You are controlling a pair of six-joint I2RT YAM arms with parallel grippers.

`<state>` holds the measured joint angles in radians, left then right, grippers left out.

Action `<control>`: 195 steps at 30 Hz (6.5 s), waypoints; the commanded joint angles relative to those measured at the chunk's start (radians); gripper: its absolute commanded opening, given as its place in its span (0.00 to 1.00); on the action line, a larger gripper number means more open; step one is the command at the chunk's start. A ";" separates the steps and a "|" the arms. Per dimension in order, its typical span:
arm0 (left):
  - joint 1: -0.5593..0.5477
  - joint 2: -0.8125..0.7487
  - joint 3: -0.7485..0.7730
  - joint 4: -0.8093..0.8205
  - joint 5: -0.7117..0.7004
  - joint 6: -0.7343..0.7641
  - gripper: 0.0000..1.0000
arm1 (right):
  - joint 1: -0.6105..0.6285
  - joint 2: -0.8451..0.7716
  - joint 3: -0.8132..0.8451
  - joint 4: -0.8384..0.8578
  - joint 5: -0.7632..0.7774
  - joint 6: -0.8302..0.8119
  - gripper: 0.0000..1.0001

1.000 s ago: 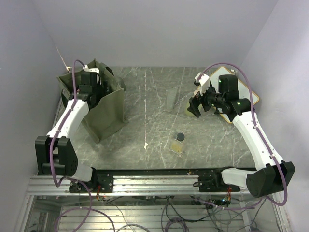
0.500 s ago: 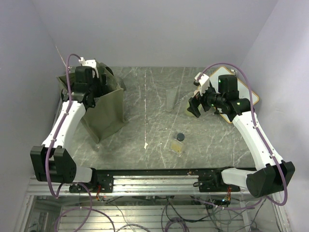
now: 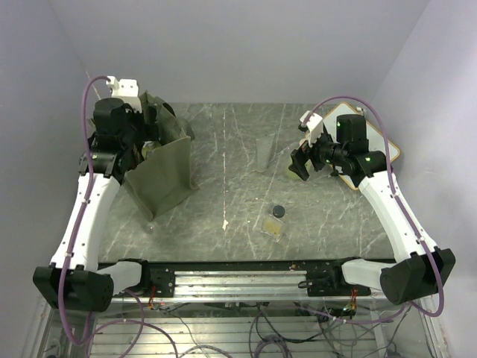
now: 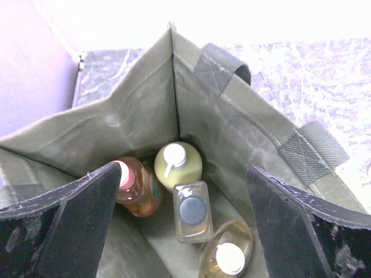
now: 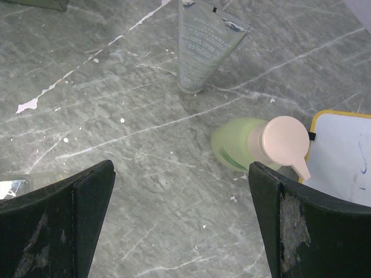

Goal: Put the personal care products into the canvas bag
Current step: Pick up the care product from the center of the board, then place the care product in the canvas bag.

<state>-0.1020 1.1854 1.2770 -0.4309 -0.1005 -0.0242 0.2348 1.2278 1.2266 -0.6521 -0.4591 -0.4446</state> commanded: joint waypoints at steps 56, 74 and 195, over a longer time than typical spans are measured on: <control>-0.953 0.617 0.408 -0.444 0.637 0.899 0.99 | -0.207 -0.124 -0.056 0.040 -0.095 0.075 1.00; -0.987 0.734 0.461 -0.472 0.650 0.921 0.62 | -0.215 -0.139 -0.079 0.052 -0.111 0.077 1.00; -0.166 -0.101 0.380 -0.255 -0.595 -0.289 0.07 | -0.213 -0.017 -0.033 0.054 -0.154 0.069 1.00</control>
<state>-0.2764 1.0966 1.6287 -0.8139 -0.6178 -0.2321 0.0273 1.2125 1.1999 -0.6174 -0.5968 -0.3767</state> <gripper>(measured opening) 0.577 0.997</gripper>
